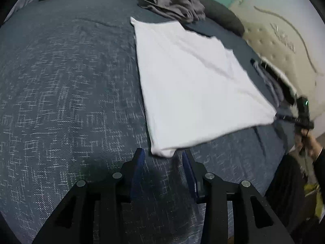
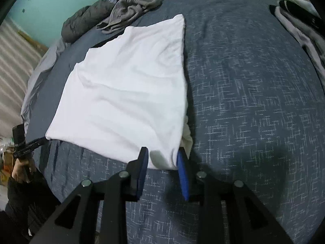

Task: Fold clothes
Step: 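Hold the folded shirt edge with both tools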

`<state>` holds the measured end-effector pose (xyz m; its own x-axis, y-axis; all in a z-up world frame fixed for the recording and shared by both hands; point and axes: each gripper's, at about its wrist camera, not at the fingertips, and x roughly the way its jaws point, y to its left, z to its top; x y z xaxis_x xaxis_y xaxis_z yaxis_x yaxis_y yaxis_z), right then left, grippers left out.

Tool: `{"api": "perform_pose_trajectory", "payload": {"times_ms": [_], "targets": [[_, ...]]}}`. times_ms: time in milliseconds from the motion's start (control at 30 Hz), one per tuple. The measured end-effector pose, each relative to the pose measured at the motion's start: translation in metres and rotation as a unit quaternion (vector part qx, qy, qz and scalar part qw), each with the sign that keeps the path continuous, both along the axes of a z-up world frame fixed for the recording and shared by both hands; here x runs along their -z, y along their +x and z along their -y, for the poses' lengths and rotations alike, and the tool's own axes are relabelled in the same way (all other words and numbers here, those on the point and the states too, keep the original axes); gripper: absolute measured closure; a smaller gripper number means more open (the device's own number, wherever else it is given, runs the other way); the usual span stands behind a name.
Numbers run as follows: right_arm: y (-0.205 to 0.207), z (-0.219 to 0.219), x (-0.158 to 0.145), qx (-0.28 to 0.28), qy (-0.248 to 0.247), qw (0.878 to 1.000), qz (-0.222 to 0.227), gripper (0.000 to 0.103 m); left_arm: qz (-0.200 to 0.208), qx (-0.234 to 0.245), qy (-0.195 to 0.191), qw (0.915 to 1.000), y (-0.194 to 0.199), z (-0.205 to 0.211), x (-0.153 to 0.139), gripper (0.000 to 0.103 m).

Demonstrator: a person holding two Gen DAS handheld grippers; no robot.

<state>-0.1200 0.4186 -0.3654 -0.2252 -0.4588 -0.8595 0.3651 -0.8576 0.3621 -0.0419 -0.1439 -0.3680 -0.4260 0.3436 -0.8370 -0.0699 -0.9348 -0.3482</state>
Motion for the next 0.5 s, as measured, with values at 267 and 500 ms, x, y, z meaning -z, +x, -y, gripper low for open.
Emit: {"api": "perform_pose_trajectory", "payload": {"times_ms": [267, 500], "targets": [[0.000, 0.000, 0.000, 0.000, 0.005, 1.000, -0.010, 0.099, -0.010, 0.029, -0.092, 0.9953, -0.006, -0.023, -0.002, 0.101], [-0.003, -0.013, -0.006, 0.020, 0.010, 1.000, -0.013, 0.100, -0.042, 0.021, -0.188, 0.9811, 0.000, -0.025, -0.017, 0.102]]}}
